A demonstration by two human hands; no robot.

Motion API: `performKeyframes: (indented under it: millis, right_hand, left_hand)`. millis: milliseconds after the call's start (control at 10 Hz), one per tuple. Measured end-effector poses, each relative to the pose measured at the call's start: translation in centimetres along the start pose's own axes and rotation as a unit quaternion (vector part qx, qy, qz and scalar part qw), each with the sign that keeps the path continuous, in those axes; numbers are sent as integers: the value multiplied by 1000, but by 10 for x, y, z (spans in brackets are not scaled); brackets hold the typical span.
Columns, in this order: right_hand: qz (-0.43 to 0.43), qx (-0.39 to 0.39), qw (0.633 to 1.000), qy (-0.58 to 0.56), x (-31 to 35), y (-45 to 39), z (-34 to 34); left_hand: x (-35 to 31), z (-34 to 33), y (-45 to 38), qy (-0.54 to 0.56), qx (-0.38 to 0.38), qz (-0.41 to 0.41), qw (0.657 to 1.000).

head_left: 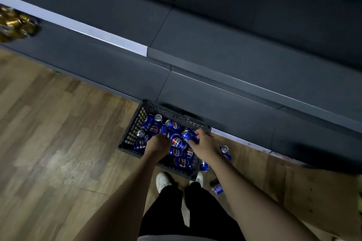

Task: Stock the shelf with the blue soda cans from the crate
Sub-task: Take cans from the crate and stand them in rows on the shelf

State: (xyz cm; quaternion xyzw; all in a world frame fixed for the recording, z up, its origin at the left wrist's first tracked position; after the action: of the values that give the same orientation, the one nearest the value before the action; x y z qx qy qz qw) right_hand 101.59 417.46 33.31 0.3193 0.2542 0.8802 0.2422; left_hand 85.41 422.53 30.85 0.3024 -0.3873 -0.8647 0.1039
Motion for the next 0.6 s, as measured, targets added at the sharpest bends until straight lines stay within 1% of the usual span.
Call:
performKeyframes:
  millis: [100, 200, 300, 400, 500, 600]
  right_hand:
    - [13, 32, 999, 23, 3, -8, -10]
    - [34, 57, 997, 43, 1, -20, -22]
    - [55, 87, 991, 84, -10, -39, -39]
    - [64, 108, 987, 103, -32, -68, -64]
    - [51, 132, 983, 114, -63, -109, -100]
    - [31, 139, 983, 118, -96, -157, -141]
  left_hand:
    - [3, 2, 5, -12, -4, 3, 1000]
    - [11, -4, -2, 6, -1, 19, 1000]
    - [21, -18, -20, 18, -15, 18, 1000]
    - [39, -43, -46, 43, -19, 29, 998]
    - [62, -76, -84, 83, -18, 54, 995]
    - [90, -118, -133, 128, 0, 81, 988]
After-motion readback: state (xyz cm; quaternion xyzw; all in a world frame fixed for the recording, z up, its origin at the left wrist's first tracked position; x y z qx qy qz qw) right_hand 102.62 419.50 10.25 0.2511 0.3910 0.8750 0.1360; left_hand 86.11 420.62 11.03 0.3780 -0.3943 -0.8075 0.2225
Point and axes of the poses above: each hand's wrist, its own y-axis away from the middle knuckle, its own z-axis out of the back of the hand, x = y × z, the point moved 6 cm from there along -y, towards the middle knuckle, and after that the axes turned 2 degrees about z, right-handed, at the moved point
